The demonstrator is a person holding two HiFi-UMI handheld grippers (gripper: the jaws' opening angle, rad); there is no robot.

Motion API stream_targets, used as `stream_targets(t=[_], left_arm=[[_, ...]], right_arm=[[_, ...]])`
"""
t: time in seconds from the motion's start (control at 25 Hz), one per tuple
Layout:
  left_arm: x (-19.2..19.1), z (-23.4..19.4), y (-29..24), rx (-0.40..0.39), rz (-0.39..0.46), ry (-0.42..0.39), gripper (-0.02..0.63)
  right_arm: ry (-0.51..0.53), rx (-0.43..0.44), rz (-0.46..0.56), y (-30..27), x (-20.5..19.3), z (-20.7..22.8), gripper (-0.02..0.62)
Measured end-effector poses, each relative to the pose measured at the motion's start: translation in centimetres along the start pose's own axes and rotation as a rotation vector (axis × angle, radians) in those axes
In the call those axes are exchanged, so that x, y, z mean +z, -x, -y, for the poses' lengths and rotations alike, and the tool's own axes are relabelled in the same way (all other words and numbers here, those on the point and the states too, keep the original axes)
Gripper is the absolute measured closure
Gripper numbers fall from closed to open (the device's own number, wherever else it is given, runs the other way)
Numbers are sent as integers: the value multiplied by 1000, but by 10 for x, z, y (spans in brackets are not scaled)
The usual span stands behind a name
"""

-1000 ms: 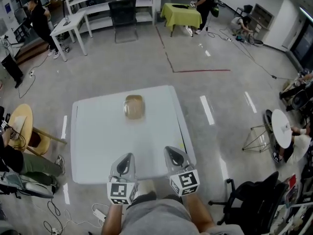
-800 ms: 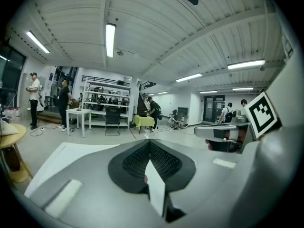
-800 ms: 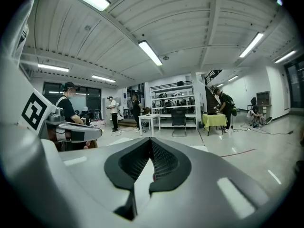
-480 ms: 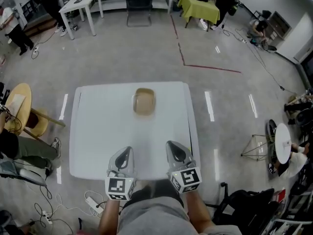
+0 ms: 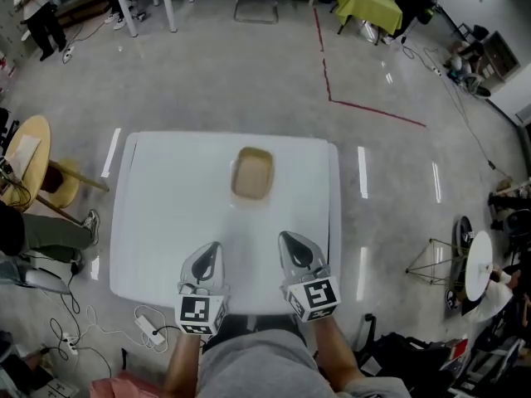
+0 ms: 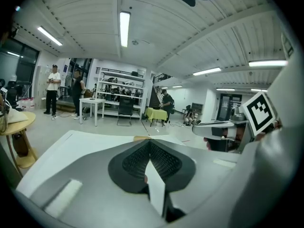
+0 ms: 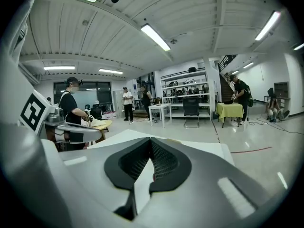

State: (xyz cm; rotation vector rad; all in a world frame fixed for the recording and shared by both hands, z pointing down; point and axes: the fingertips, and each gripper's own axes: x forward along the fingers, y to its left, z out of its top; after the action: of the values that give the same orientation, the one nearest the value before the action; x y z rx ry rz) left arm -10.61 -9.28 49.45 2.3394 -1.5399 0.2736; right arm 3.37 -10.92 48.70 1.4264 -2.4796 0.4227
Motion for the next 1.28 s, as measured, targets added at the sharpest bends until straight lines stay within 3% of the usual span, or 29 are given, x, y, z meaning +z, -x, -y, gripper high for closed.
stream_targets(t=[0.8, 1.12, 1.16, 1.28], left_arm=[[-65, -43, -105, 63, -167, 93, 594], [-82, -57, -130, 67, -151, 329, 586], [-84, -58, -132, 60, -155, 348, 529], [-89, -59, -137, 28, -157, 429, 492]], right_arm=[[-44, 111, -151, -107, -50, 42, 591], [-67, 106, -167, -117, -60, 54, 591], [-69, 104, -168, -118, -60, 55, 591], [-73, 99, -170, -118, -61, 56, 591]])
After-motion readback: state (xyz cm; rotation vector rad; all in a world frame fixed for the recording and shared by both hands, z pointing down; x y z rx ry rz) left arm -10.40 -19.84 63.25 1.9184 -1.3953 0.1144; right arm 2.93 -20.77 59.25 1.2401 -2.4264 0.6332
